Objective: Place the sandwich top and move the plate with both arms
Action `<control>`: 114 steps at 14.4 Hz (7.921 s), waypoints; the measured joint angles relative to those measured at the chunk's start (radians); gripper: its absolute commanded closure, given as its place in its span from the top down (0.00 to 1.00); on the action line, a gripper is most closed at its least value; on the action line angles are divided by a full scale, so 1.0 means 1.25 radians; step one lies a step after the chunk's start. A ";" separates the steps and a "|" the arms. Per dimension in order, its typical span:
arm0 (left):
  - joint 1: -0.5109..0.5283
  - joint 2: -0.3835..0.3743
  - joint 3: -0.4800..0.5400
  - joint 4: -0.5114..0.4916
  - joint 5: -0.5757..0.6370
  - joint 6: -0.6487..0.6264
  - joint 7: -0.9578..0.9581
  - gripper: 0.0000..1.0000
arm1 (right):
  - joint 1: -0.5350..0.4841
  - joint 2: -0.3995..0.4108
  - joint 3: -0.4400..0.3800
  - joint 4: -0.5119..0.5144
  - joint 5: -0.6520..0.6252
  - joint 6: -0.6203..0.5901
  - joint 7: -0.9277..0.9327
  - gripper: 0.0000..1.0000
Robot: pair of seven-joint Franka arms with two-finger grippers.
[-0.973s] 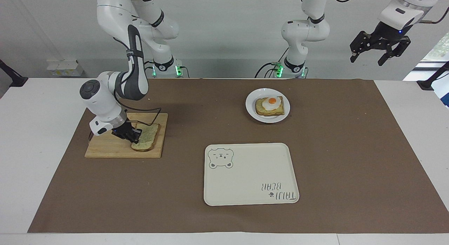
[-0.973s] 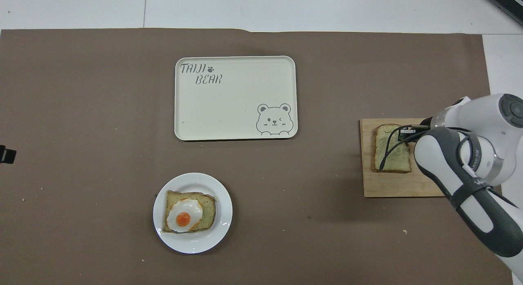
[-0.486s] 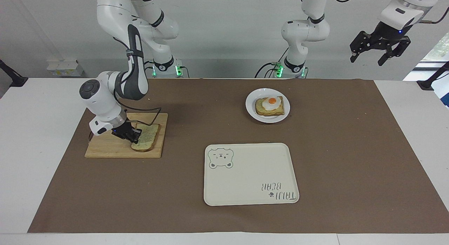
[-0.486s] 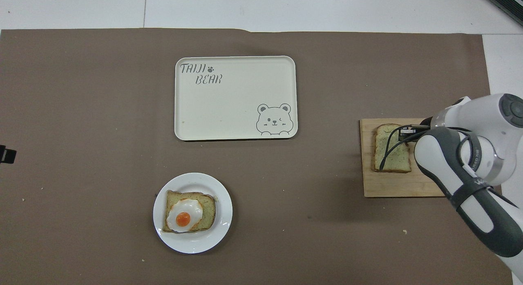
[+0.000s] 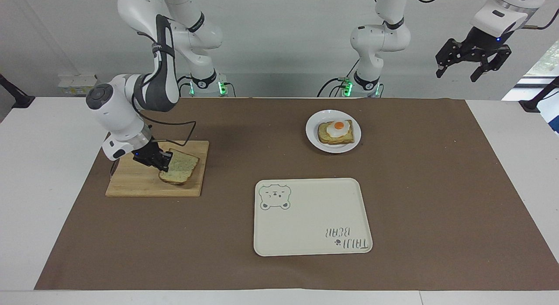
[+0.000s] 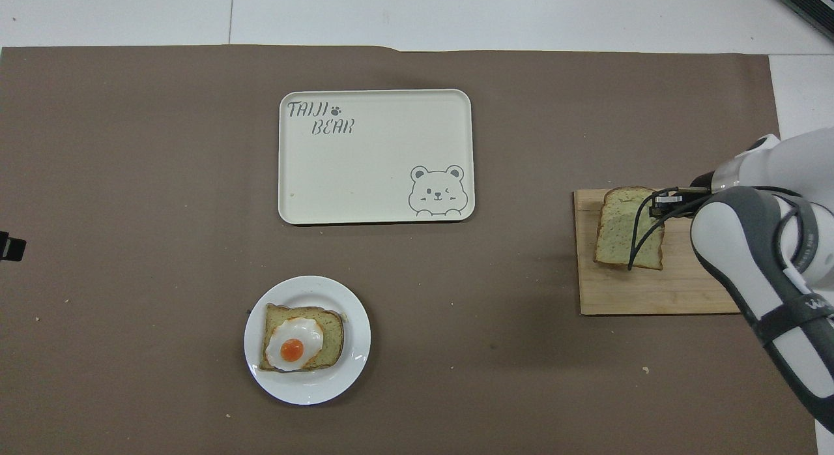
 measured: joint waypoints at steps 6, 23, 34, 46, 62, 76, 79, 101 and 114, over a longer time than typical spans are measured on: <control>0.000 0.000 0.000 0.000 0.000 0.000 0.000 1.00 | -0.002 -0.041 -0.001 0.117 0.041 -0.208 -0.037 0.00; 0.000 0.000 0.000 0.000 0.000 0.000 0.000 1.00 | 0.169 -0.045 0.018 0.143 0.204 -0.388 0.054 0.00; 0.000 0.000 0.000 0.000 0.000 0.000 0.000 1.00 | 0.481 0.016 0.022 0.126 0.323 -0.105 0.366 0.00; 0.000 0.000 0.000 0.000 0.000 0.000 0.000 1.00 | 0.696 0.161 0.022 0.111 0.377 0.126 0.391 0.00; 0.000 0.000 0.003 0.000 0.000 -0.004 0.000 1.00 | 0.703 0.184 0.020 0.088 0.377 0.192 0.369 0.61; 0.000 -0.003 -0.010 -0.007 -0.090 -0.009 0.003 1.00 | 0.692 0.162 -0.019 0.108 0.253 0.208 0.305 1.00; 0.001 -0.016 0.000 -0.067 -0.137 0.016 0.030 1.00 | 0.643 0.126 -0.030 0.110 0.243 0.146 0.305 1.00; 0.123 0.002 0.008 -0.853 -0.701 0.453 0.653 0.74 | 0.195 -0.016 -0.033 0.109 0.130 -0.494 0.295 1.00; 0.123 0.087 0.001 -0.894 -0.767 0.445 0.725 0.06 | 0.061 -0.015 -0.031 0.131 -0.064 -0.464 0.295 1.00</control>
